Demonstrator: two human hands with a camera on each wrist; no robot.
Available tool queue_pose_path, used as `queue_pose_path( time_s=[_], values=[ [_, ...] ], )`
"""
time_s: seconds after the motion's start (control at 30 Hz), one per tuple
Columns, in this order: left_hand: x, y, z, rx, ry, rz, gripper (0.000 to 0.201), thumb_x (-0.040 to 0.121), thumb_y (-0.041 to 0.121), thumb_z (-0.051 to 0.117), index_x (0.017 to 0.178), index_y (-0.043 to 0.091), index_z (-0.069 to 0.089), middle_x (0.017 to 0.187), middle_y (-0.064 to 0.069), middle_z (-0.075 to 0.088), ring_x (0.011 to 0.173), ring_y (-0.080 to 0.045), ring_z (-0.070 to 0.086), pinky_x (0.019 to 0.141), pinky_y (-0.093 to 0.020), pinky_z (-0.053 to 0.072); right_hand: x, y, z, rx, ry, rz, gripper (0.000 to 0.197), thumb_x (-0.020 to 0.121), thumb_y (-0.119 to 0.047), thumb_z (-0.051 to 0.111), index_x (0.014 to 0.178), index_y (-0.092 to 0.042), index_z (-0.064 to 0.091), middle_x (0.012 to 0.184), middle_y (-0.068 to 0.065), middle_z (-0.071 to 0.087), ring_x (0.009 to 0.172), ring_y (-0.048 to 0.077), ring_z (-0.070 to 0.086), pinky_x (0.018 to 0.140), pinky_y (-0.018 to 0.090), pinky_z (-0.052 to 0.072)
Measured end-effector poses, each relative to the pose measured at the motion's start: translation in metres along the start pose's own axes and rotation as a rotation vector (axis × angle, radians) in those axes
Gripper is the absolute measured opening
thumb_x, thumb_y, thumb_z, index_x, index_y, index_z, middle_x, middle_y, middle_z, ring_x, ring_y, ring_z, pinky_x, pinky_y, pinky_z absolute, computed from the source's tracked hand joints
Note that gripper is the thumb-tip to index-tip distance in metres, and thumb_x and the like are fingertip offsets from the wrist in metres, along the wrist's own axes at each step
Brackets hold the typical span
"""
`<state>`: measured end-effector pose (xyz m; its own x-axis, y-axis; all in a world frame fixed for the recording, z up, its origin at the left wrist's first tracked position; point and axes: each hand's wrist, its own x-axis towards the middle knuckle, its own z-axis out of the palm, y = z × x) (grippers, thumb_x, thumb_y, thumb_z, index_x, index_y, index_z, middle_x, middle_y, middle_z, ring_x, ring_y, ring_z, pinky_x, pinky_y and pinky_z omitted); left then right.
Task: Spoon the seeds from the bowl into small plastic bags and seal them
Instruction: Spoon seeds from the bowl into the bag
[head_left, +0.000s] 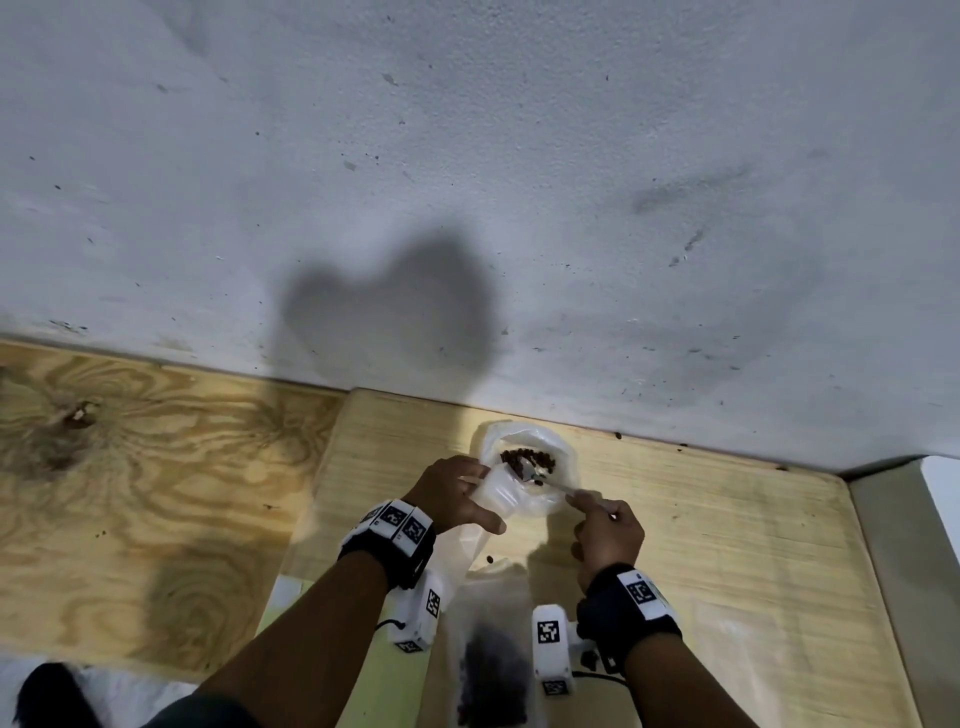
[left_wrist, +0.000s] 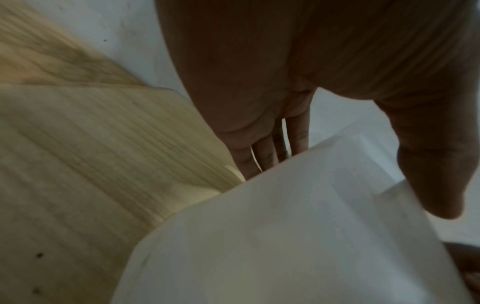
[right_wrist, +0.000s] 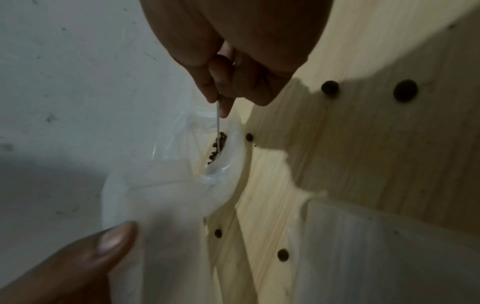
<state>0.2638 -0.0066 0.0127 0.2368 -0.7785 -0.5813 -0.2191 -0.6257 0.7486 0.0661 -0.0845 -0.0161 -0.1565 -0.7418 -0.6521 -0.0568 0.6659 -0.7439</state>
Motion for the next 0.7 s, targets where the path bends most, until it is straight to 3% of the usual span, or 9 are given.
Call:
queue_pose_path(
  time_s=[0.1,0.2,0.4,0.53,0.7],
  values=[
    [0.002,-0.005,-0.003,-0.065,0.040,-0.028,0.093,0.026,0.043,0.093,0.113,0.022,0.067,0.112,0.006,0.070,0.102,-0.011,0.067,0.092,-0.040,0.056,0.004,-0.001,-0.005,0.013,0.003,-0.015,0.024,0.077,-0.010,0.078,0.079,-0.013,0.055,0.059,0.008,0.043,0.043,0.017,0.032,0.041,0.024,0.027],
    [0.001,-0.006,-0.004,-0.068,0.082,-0.025,0.106,0.024,0.046,0.091,0.122,0.021,0.062,0.120,0.006,0.066,0.106,-0.010,0.064,0.093,-0.036,0.055,0.006,-0.005,-0.014,0.028,-0.017,-0.038,0.026,0.080,-0.010,0.075,0.075,-0.014,0.051,0.054,0.006,0.042,0.043,0.016,0.030,0.042,0.024,0.025],
    [0.000,-0.004,0.004,0.017,0.137,0.000,0.095,0.045,0.032,0.096,0.130,0.021,0.055,0.132,0.007,0.054,0.115,-0.013,0.056,0.099,-0.031,0.049,0.002,-0.023,-0.032,0.073,-0.078,-0.150,0.033,0.079,-0.008,0.076,0.067,-0.019,0.047,0.063,0.010,0.047,0.046,0.017,0.031,0.044,0.026,0.026],
    [-0.001,-0.005,0.011,0.043,0.170,0.007,0.094,0.046,0.032,0.095,0.130,0.022,0.054,0.136,0.007,0.050,0.119,-0.014,0.053,0.102,-0.032,0.047,-0.007,-0.039,-0.042,0.142,-0.126,-0.230,0.038,0.082,-0.004,0.073,0.063,-0.018,0.044,0.077,0.019,0.053,0.045,0.017,0.030,0.046,0.026,0.023],
    [-0.002,-0.005,0.017,0.026,0.194,0.031,0.092,0.046,0.028,0.096,0.128,0.022,0.055,0.135,0.006,0.050,0.118,-0.014,0.053,0.099,-0.028,0.047,-0.020,-0.043,-0.044,0.048,-0.223,-0.402,0.032,0.080,-0.001,0.073,0.066,-0.011,0.046,0.072,0.017,0.050,0.048,0.018,0.030,0.047,0.025,0.026]
  ],
)
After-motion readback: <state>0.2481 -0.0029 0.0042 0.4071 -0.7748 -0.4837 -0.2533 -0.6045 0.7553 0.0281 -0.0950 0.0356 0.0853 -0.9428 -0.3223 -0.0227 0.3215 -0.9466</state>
